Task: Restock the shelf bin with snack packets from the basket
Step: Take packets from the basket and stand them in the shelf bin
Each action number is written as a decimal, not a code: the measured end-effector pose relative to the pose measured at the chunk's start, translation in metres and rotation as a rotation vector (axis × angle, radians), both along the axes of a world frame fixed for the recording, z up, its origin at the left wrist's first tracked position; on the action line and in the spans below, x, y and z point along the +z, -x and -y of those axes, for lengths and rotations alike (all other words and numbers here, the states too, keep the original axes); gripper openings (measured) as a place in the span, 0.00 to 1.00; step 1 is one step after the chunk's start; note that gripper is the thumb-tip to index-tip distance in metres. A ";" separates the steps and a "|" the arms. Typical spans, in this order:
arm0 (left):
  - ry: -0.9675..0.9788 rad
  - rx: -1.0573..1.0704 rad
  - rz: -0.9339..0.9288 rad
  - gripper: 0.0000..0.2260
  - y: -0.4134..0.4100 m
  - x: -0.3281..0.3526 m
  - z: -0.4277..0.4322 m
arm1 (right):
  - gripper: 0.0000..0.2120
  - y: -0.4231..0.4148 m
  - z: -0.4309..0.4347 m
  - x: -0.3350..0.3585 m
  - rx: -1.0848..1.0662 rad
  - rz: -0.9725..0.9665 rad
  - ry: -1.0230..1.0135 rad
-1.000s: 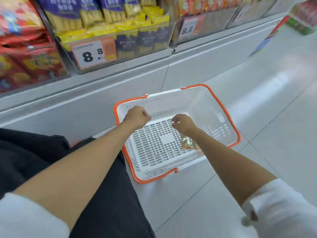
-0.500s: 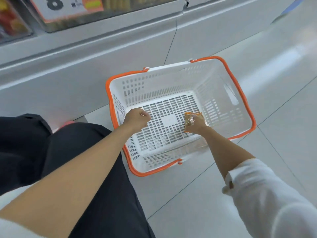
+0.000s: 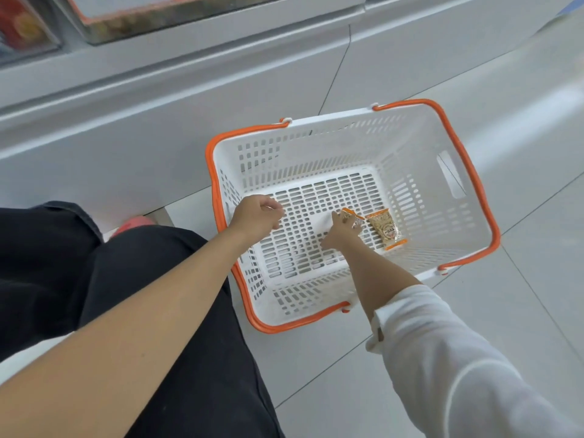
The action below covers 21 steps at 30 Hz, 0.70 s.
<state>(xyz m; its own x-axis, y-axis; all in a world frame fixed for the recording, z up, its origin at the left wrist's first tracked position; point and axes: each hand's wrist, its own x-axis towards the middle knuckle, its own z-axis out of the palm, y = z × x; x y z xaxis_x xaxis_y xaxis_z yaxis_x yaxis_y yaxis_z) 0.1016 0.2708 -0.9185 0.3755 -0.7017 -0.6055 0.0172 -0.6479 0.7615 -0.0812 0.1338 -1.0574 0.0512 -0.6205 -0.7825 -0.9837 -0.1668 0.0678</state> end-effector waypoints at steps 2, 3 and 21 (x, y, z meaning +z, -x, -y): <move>0.002 0.002 -0.009 0.01 0.000 0.001 0.000 | 0.42 -0.005 -0.004 -0.004 0.053 -0.063 -0.088; 0.001 0.002 -0.012 0.01 0.001 0.000 0.000 | 0.43 -0.007 -0.009 -0.008 0.078 -0.099 -0.103; -0.030 0.029 -0.018 0.07 -0.002 0.003 0.004 | 0.10 -0.007 -0.003 0.050 -0.485 0.726 -0.131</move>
